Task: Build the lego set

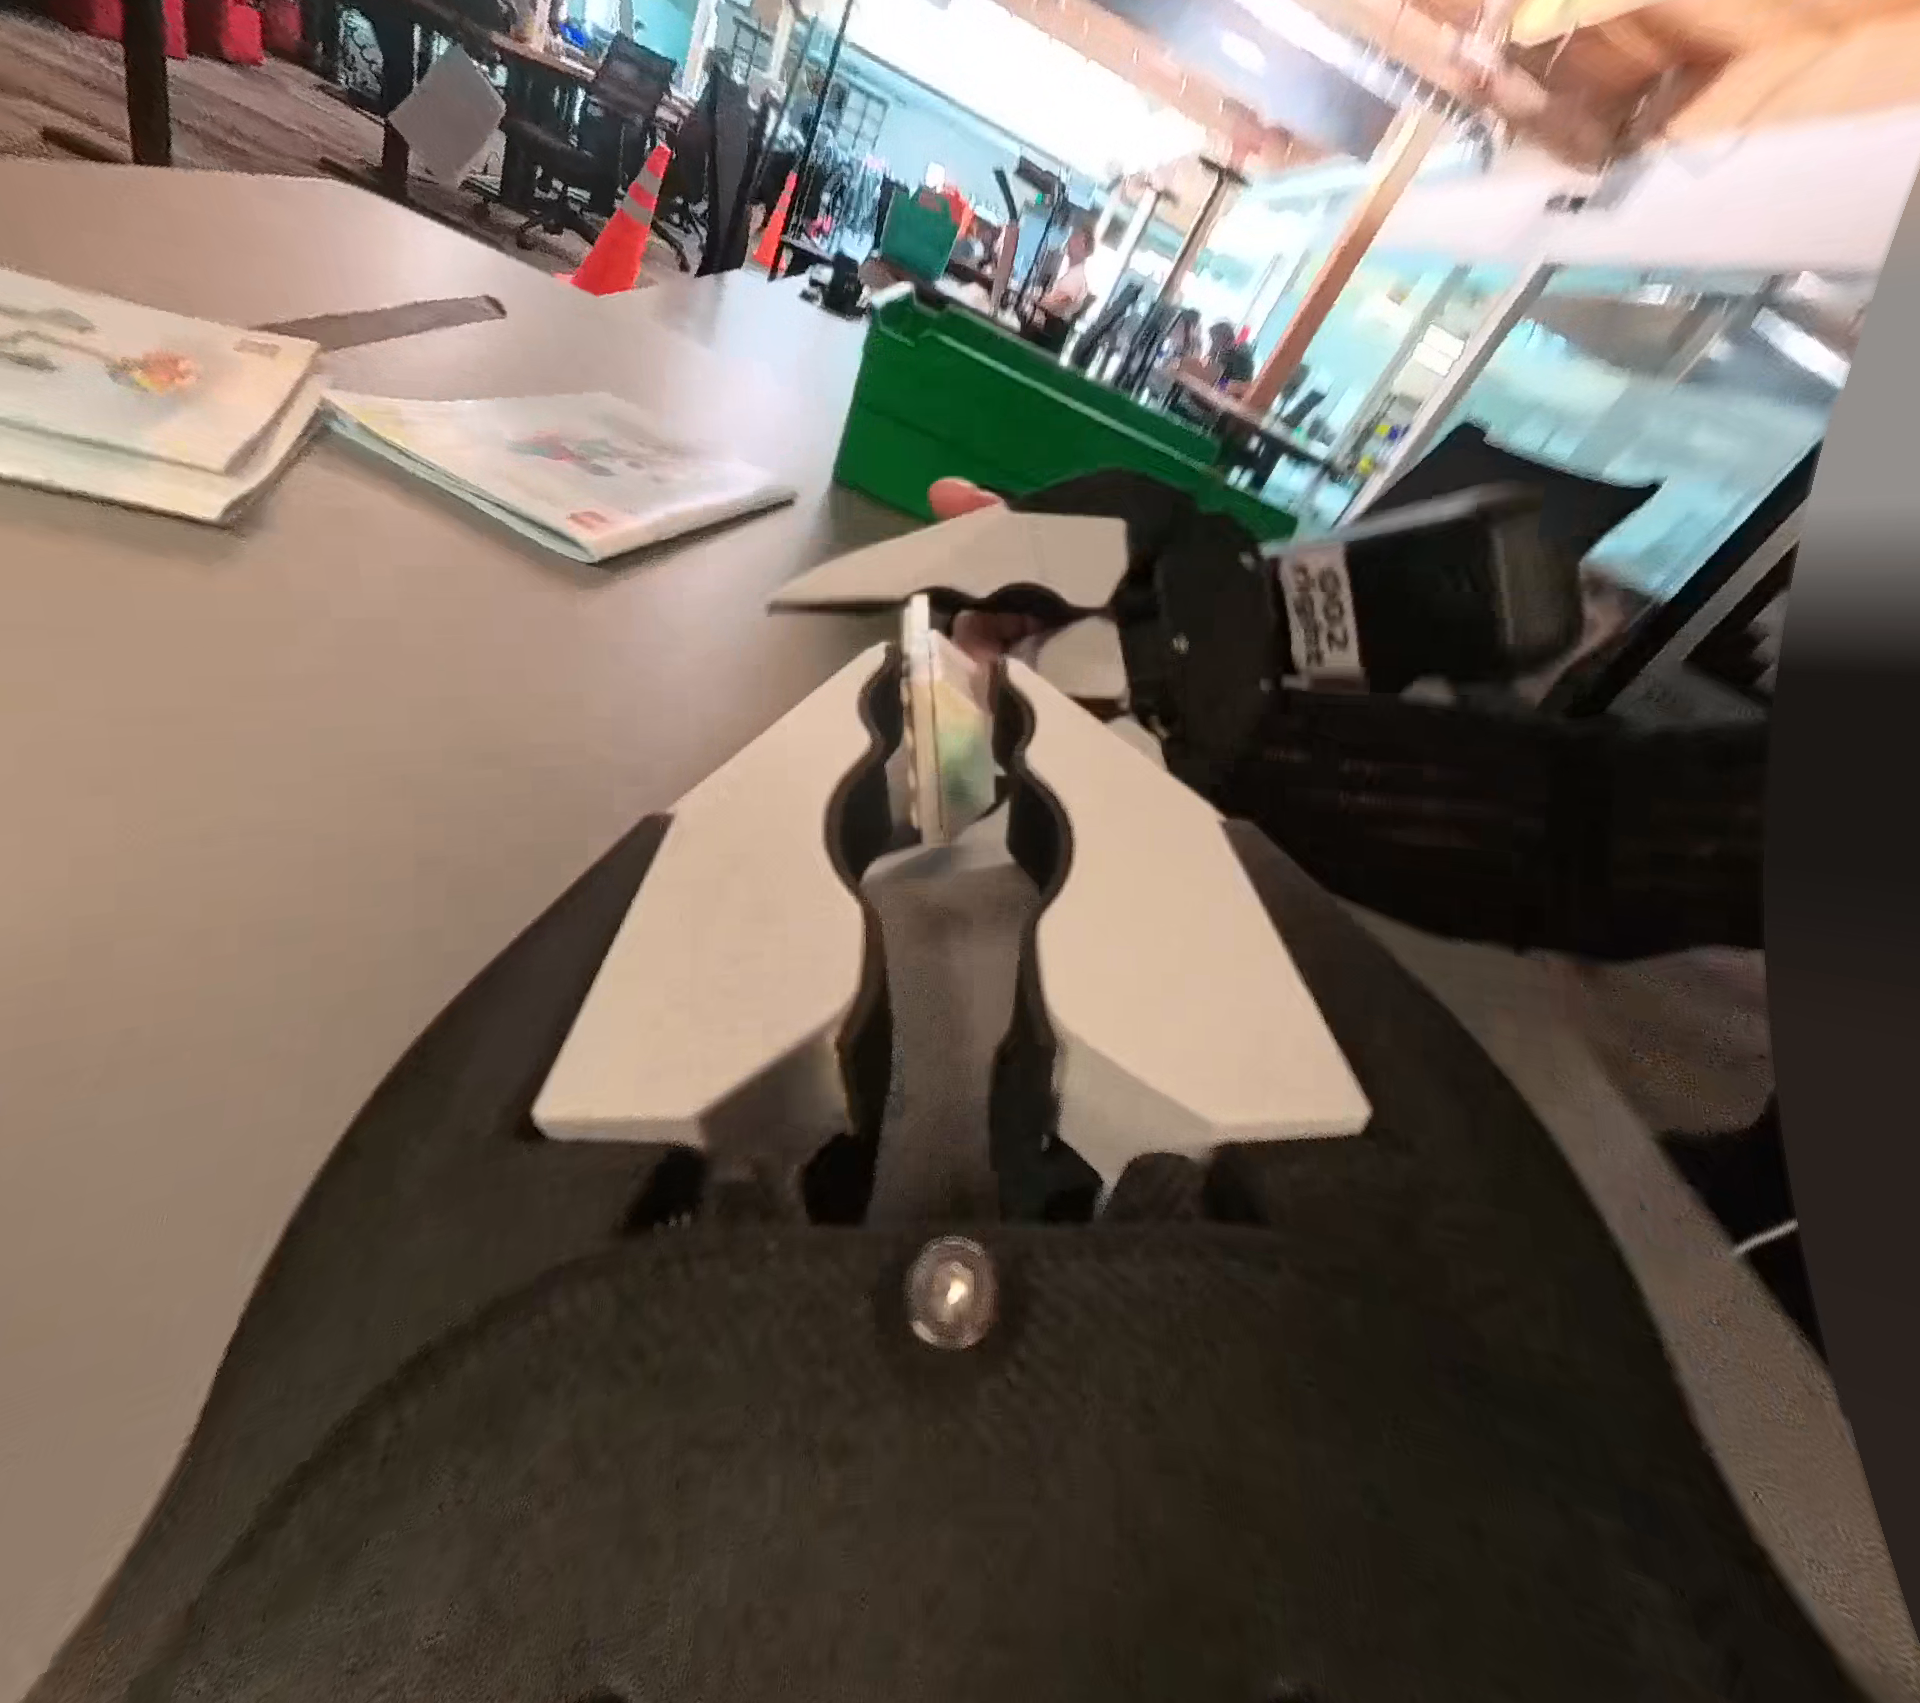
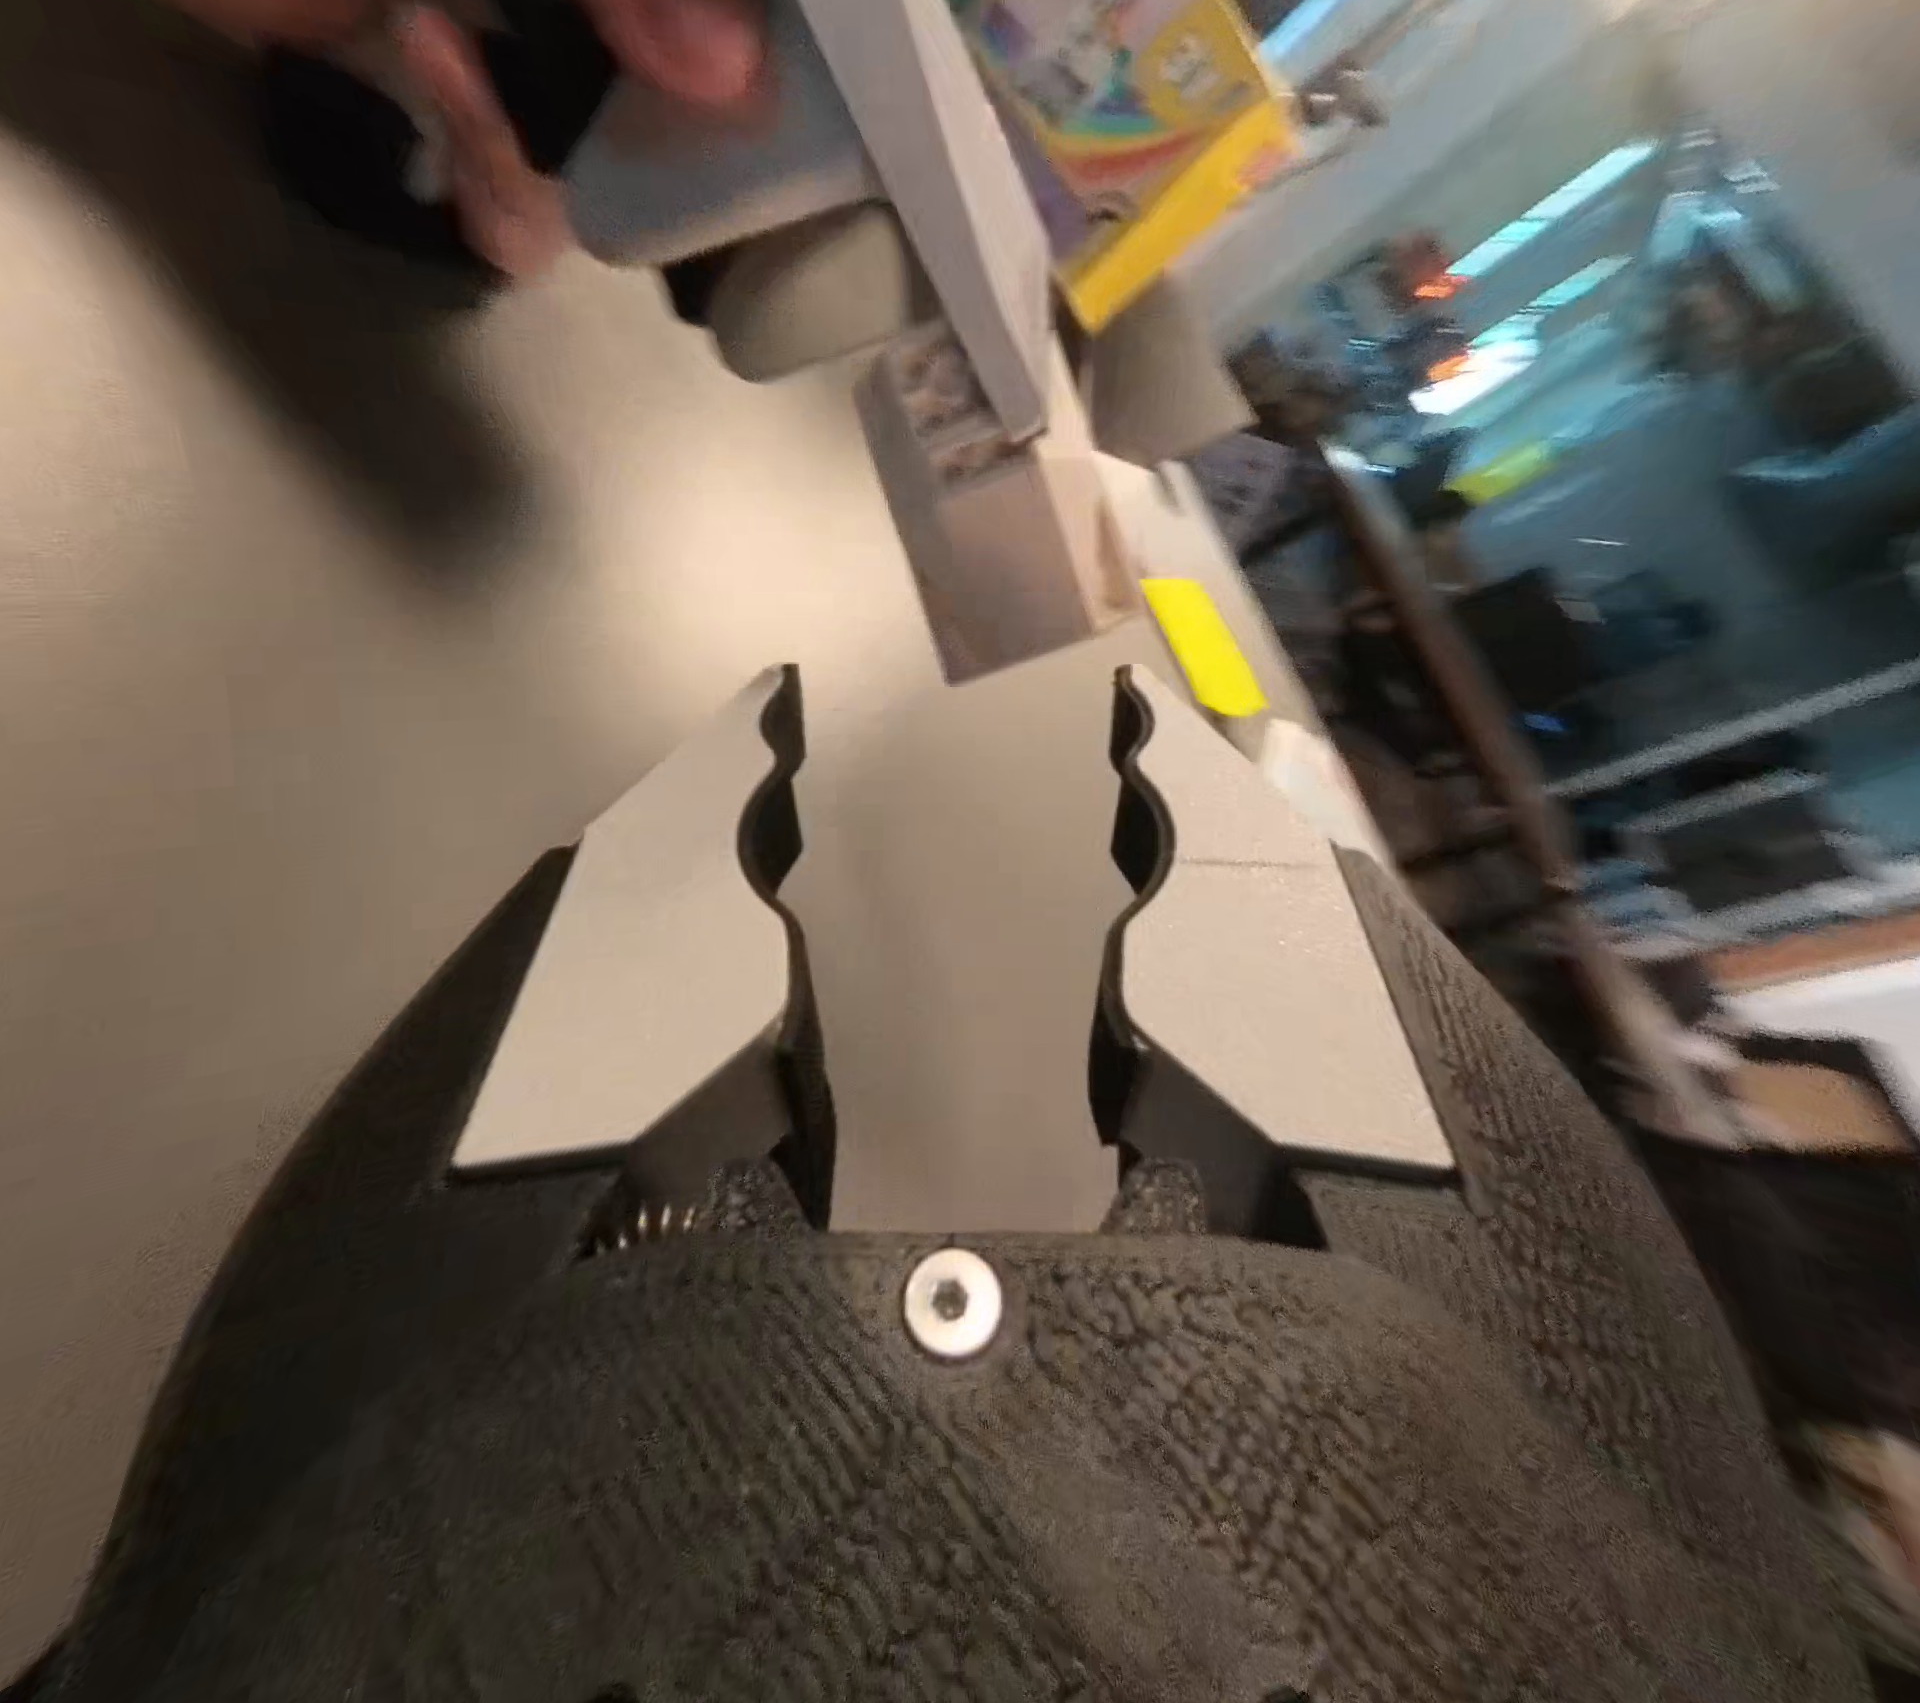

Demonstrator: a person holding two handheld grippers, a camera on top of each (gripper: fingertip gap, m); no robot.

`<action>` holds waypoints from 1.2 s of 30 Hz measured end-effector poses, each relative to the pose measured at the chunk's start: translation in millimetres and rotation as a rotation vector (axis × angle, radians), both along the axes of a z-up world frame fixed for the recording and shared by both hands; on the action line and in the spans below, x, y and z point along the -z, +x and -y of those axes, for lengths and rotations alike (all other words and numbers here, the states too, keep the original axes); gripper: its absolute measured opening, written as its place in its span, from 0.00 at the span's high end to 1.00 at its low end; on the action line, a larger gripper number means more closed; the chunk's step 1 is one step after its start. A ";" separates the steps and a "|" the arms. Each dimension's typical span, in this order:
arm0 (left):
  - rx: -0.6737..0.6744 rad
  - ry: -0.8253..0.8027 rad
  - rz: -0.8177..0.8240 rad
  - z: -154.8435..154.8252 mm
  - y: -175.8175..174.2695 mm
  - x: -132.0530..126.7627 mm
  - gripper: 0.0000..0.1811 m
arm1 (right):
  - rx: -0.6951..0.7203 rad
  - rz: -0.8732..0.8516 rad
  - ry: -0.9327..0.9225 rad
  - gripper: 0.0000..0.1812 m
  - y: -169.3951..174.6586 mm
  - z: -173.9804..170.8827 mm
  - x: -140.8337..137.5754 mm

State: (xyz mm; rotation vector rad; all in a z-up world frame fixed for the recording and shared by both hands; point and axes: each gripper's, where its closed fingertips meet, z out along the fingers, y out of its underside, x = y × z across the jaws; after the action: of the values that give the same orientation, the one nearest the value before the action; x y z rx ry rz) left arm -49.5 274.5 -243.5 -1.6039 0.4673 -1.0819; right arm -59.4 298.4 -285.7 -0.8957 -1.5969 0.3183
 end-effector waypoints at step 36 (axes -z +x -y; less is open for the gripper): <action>0.192 0.161 -0.114 30.7 21.2 -1.6 0.92 | -0.553 -0.116 -1.266 0.98 32.6 43.7 -44.4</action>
State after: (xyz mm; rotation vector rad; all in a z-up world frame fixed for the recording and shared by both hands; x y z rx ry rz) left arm -28.2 243.8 -241.9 -1.5057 0.7784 -1.0694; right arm -26.7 254.8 -241.3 -1.2701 -1.4144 1.8654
